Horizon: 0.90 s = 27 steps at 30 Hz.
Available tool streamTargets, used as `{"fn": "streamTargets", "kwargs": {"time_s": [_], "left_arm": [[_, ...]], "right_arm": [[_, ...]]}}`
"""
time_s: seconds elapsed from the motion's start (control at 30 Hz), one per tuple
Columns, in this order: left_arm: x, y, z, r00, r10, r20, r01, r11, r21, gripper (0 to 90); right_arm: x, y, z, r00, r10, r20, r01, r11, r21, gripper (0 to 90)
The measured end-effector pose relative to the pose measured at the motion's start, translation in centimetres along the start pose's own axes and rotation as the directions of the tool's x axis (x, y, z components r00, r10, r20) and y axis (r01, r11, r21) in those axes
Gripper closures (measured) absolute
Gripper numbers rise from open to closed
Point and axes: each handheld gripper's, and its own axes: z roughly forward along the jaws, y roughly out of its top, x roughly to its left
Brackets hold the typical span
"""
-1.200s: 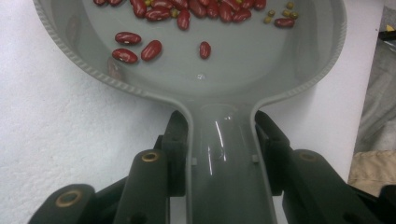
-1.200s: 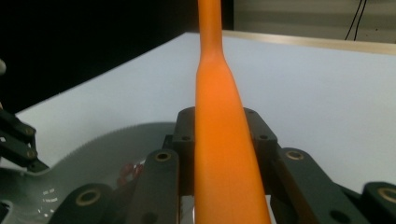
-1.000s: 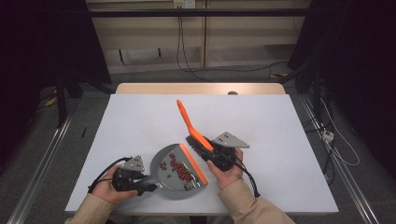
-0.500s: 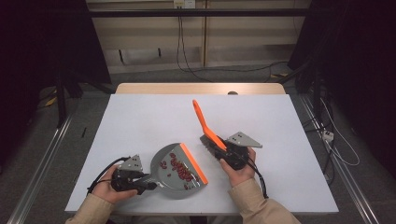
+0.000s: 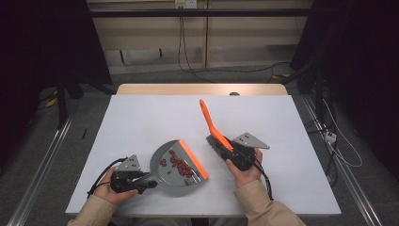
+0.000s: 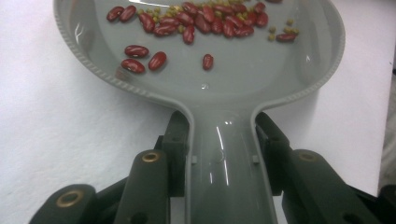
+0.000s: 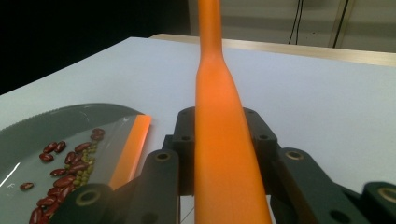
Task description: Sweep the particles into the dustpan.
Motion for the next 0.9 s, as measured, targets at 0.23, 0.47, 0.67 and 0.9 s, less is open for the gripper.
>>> {"fn": "streamTargets", "kwargs": {"time_s": [0.23,0.47,0.67,0.9], "left_arm": [[0.3,0.0,-0.4,0.9993,-0.017,-0.033,0.016,0.9994,-0.032,64.2],[0.7,0.0,-0.6,0.9967,-0.045,-0.068,0.041,0.9981,-0.046,64.2],[1.0,0.1,-0.9,0.9918,-0.073,-0.105,0.066,0.9953,-0.07,64.2],[1.7,0.1,-1.3,0.9832,-0.095,-0.156,0.079,0.9914,-0.104,64.2]], "right_arm": [[-0.3,0.1,-0.2,1.0,0.001,0.007,-0.001,1.0,-0.001,71.0],[-0.8,0.1,-0.4,0.9999,0.003,0.017,-0.003,1.0,-0.002,71.1],[-1.1,0.1,-0.6,0.9998,0.0,0.02,0.0,1.0,-0.003,71.0],[-1.5,0.2,-0.9,0.9995,-0.002,0.032,0.002,1.0,-0.005,71.1]]}}
